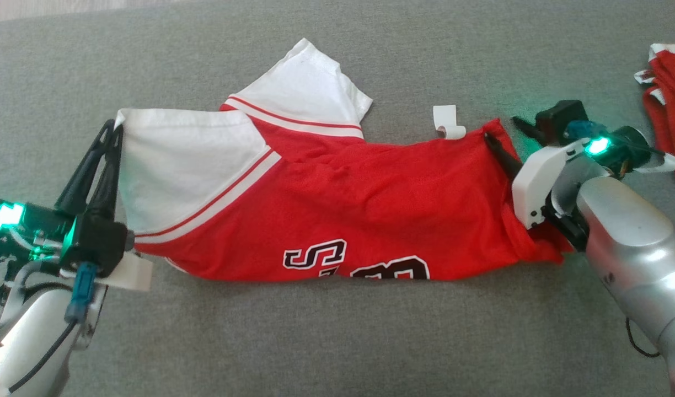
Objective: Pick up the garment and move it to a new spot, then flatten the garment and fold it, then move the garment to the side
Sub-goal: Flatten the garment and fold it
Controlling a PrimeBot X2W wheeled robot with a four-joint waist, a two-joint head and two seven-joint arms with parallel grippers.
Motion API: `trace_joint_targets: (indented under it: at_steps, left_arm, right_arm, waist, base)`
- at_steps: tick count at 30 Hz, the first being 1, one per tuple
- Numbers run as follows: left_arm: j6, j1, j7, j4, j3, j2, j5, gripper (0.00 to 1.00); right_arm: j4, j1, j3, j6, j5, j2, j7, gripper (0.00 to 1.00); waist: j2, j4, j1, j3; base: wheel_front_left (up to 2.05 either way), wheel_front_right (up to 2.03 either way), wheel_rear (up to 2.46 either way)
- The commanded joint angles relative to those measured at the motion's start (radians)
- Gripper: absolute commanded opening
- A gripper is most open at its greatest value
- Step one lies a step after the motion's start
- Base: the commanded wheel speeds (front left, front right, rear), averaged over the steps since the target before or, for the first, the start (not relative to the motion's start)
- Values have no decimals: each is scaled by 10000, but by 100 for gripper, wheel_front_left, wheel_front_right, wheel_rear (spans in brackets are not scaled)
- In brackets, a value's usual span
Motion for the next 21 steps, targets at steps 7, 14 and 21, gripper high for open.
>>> trace_joint_targets:
  at_steps: [7,14,21]
  left_arm:
    - [-57,-627,-78,-122,413,334,-154,0]
    - [-51,-887,-427,-202,509,493,-111,0]
    - [-340,-1718,-954,-409,1125,527,-879,0]
  right_arm:
    - [-316,-234,1320,-7,1223,-478,180,0]
    - [-479,-978,1902,-7,1742,-855,-1177,0]
    - [-1774,-1992,2079,-7,2743,-1741,-1810,0]
  waist:
    - [0,103,0,-39]
    - [0,-158,0,-349]
    - [0,-745,0,-1102]
  base:
    - [0,0,0]
    - [0,0,0]
    - [0,0,0]
